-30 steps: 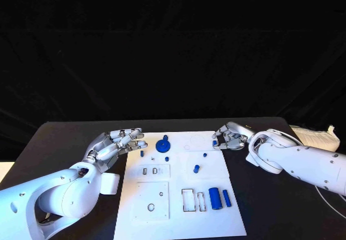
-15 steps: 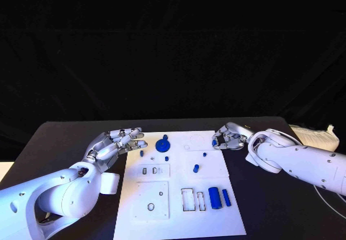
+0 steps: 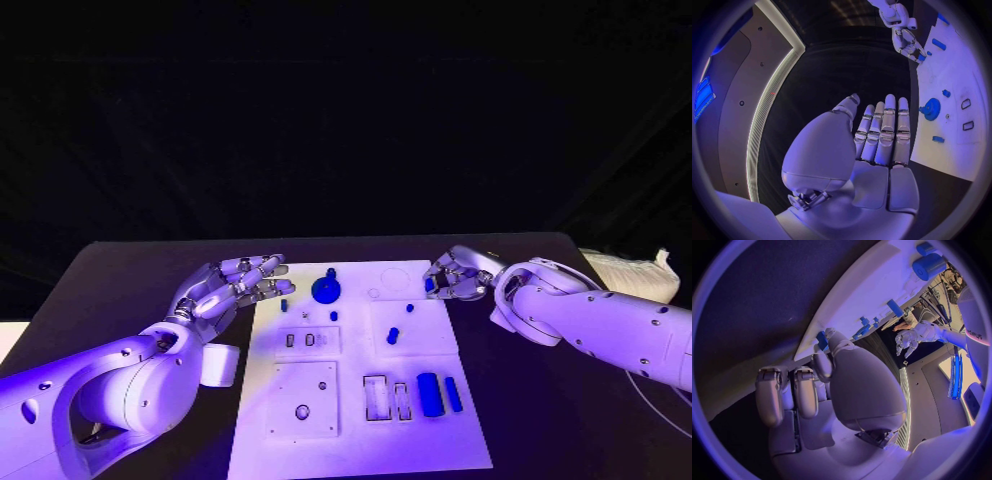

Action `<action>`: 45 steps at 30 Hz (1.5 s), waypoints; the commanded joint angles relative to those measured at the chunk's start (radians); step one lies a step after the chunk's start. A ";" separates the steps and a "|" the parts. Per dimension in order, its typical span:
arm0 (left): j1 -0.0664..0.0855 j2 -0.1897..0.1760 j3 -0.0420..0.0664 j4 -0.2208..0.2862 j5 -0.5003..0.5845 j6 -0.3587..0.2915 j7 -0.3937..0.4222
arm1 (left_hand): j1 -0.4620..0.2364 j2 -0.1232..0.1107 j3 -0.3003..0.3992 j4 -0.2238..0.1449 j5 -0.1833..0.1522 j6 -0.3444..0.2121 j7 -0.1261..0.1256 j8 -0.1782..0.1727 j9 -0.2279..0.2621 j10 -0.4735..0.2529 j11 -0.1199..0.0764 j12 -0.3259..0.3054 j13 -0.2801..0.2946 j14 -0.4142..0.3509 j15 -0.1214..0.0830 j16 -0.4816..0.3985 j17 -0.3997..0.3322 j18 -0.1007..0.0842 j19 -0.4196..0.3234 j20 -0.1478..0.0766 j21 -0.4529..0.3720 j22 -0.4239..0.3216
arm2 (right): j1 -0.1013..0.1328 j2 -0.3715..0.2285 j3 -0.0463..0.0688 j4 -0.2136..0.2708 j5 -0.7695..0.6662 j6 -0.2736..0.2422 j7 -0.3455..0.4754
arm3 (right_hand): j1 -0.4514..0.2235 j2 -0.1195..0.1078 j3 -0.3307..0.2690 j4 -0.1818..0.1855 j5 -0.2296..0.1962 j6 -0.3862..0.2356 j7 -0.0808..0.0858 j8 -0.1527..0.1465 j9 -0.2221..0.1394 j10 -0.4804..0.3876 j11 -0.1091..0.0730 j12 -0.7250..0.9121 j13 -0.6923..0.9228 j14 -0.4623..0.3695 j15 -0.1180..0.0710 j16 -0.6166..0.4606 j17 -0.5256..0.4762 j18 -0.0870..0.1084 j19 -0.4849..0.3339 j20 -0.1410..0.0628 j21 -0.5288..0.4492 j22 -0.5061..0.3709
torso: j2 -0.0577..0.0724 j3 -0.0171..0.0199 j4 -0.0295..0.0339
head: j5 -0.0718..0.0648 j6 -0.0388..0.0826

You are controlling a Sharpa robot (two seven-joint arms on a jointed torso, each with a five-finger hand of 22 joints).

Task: Assemble the parts on the task board

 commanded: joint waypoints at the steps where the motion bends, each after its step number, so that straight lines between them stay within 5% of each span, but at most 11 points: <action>1: 0.000 0.001 0.001 0.002 0.001 0.019 0.005 | 0.004 -0.004 0.001 -0.004 -0.005 0.005 0.005 -0.004 -0.001 -0.003 0.005 -0.003 -0.001 0.002 0.008 -0.004 0.002 0.013 0.000 0.005 -0.003 -0.001 | -0.001 0.002 0.000 -0.002 -0.016 0.015 0.009 | 0.004 0.021 0.011 -0.003 -0.009 0.019 -0.005 0.009 0.002 0.003 -0.014 0.006 0.003 0.096 -0.008 0.005 0.220 -0.008 0.061 -0.008 0.005 0.171 | 0.000 0.0003 0.0000 | 0.000 -0.001; 12: 0.000 0.001 0.001 0.001 0.001 0.018 0.004 | 0.005 -0.003 0.003 -0.006 -0.005 0.005 0.005 -0.004 -0.001 -0.004 0.005 -0.003 -0.001 0.003 0.008 -0.005 0.002 0.013 0.001 0.005 -0.004 -0.002 | -0.001 0.004 0.000 -0.003 -0.021 -0.022 0.022 | 0.025 0.079 0.071 -0.031 -0.096 0.125 -0.053 0.061 0.026 0.015 -0.051 0.022 0.015 0.102 -0.039 0.018 0.247 -0.011 0.068 -0.035 0.011 0.184 | 0.000 0.0008 -0.0003 | 0.001 -0.002; 20: 0.000 0.001 0.001 -0.001 0.001 0.018 0.004 | 0.005 -0.003 0.003 -0.006 -0.005 0.005 0.005 -0.004 -0.001 -0.004 0.005 -0.003 -0.001 0.003 0.008 -0.005 0.002 0.013 0.001 0.005 -0.004 -0.002 | 0.001 0.003 0.004 0.016 -0.019 -0.080 -0.004 | 0.001 0.079 0.075 -0.027 -0.088 0.126 -0.057 0.067 0.031 0.023 -0.055 0.031 0.021 0.104 -0.044 0.022 0.255 -0.013 0.071 -0.041 0.014 0.191 | -0.001 0.0006 0.0007 | 0.000 -0.003; 33: 0.000 0.008 0.000 -0.016 0.002 0.017 0.007 | 0.005 -0.002 0.003 -0.007 -0.005 0.005 0.006 -0.005 -0.001 -0.004 0.005 -0.003 -0.001 0.003 0.008 -0.006 0.002 0.013 0.001 0.005 -0.004 -0.002 | 0.028 0.039 0.008 0.242 -0.099 -0.079 -0.209 | -0.042 0.081 0.080 -0.010 -0.048 0.113 -0.055 0.064 0.033 0.015 -0.054 0.000 0.005 0.105 -0.044 0.024 0.261 -0.011 0.068 -0.044 0.010 0.183 | -0.006 -0.0023 0.0030 | 0.015 -0.012; 45: 0.000 0.016 0.000 -0.033 0.011 0.020 0.009 | 0.007 -0.001 0.005 -0.009 -0.005 0.005 0.006 -0.005 0.000 -0.004 0.005 -0.003 -0.001 0.004 0.008 -0.007 0.002 0.014 0.001 0.005 -0.005 -0.003 | 0.008 0.193 -0.023 0.273 -0.277 -0.027 -0.286 | -0.055 0.082 0.081 -0.004 -0.044 0.110 -0.054 0.063 0.034 0.020 -0.053 0.010 0.012 0.105 -0.044 0.025 0.262 -0.011 0.068 -0.043 0.010 0.184 | -0.019 -0.0165 0.0152 | 0.040 -0.043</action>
